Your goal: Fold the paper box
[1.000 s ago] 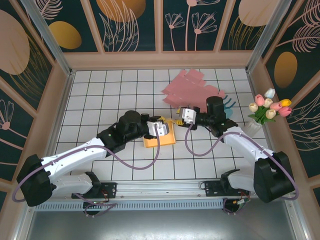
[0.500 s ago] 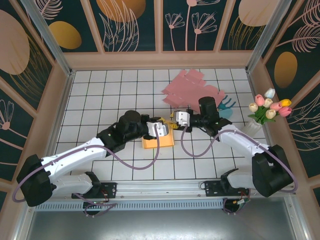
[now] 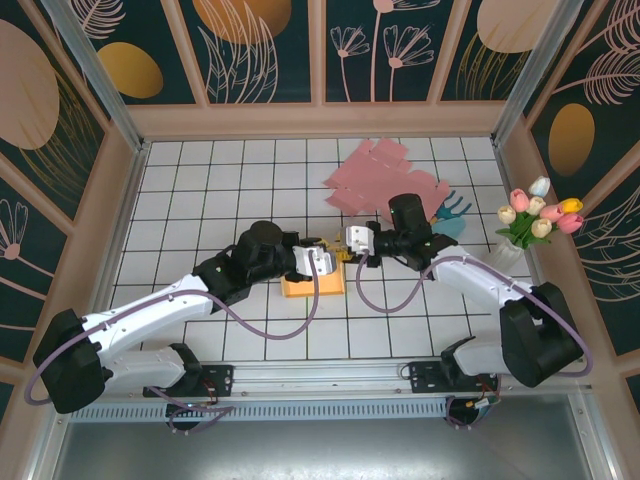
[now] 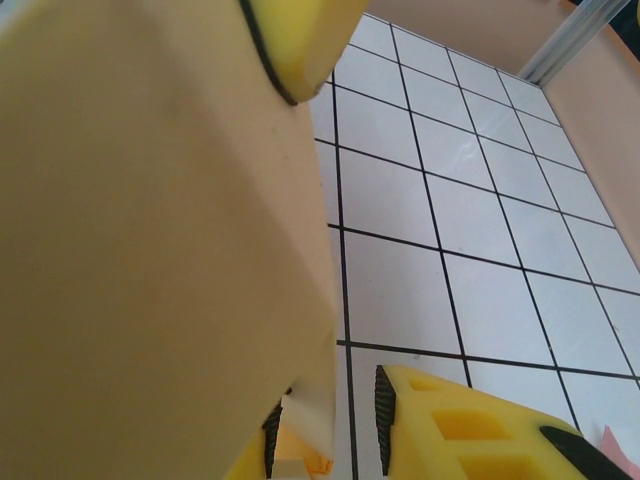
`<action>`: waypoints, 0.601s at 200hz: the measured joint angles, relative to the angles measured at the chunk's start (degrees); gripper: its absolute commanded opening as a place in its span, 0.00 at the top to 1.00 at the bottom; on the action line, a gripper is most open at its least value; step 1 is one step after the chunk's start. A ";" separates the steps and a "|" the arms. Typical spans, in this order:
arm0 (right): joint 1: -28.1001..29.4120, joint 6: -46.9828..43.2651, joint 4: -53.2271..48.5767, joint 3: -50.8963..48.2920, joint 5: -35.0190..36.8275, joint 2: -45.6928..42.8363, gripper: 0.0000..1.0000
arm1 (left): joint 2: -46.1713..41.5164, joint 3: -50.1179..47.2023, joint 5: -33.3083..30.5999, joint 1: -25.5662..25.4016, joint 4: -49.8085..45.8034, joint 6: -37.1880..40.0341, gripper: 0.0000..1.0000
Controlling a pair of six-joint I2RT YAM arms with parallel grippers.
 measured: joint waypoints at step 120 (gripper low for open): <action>2.12 -0.15 2.21 0.17 1.62 0.55 1.00 | -0.55 -2.75 -7.98 -1.01 6.97 -10.01 0.63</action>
